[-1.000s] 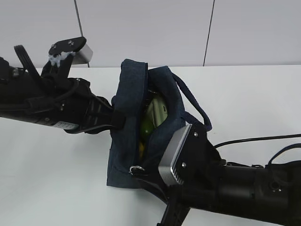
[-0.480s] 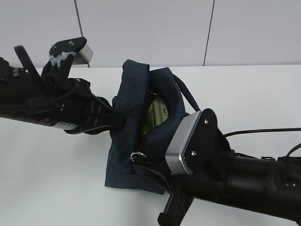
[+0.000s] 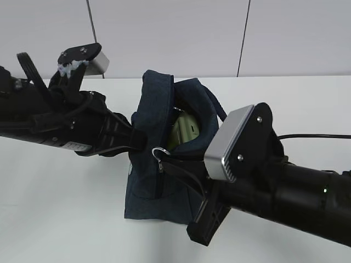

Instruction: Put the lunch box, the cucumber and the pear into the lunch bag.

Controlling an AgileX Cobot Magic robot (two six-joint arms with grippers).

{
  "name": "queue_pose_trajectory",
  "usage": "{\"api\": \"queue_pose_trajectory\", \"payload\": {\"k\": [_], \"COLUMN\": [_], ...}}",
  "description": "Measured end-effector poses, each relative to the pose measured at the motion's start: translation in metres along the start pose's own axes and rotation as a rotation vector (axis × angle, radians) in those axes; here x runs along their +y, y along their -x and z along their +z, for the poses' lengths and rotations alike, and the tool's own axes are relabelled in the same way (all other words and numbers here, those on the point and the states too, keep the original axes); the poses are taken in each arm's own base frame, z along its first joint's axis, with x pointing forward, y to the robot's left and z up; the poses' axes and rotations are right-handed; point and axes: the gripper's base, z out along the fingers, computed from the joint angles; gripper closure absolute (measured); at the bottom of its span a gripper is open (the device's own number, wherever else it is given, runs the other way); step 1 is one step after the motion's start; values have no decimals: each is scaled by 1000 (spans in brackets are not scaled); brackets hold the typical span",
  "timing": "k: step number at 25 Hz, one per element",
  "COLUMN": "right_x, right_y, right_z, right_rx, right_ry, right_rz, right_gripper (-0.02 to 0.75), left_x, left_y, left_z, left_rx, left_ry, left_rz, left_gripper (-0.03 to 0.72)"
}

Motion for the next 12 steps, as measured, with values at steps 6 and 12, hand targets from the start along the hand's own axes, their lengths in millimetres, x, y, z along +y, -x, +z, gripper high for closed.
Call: {"api": "queue_pose_trajectory", "payload": {"k": [6, 12], "right_x": [-7, -12], "right_y": [10, 16], "right_z": [6, 9], "right_rx": [-14, -29], "right_ry": [-37, -69], "right_rz": [-23, -18], "right_gripper": [738, 738], "left_x": [0, 0], "left_y": [0, 0], "left_z": [0, 0], "left_rx": [2, 1], "left_ry": [-1, -2], "left_rz": [0, 0], "left_gripper": [686, 686]}}
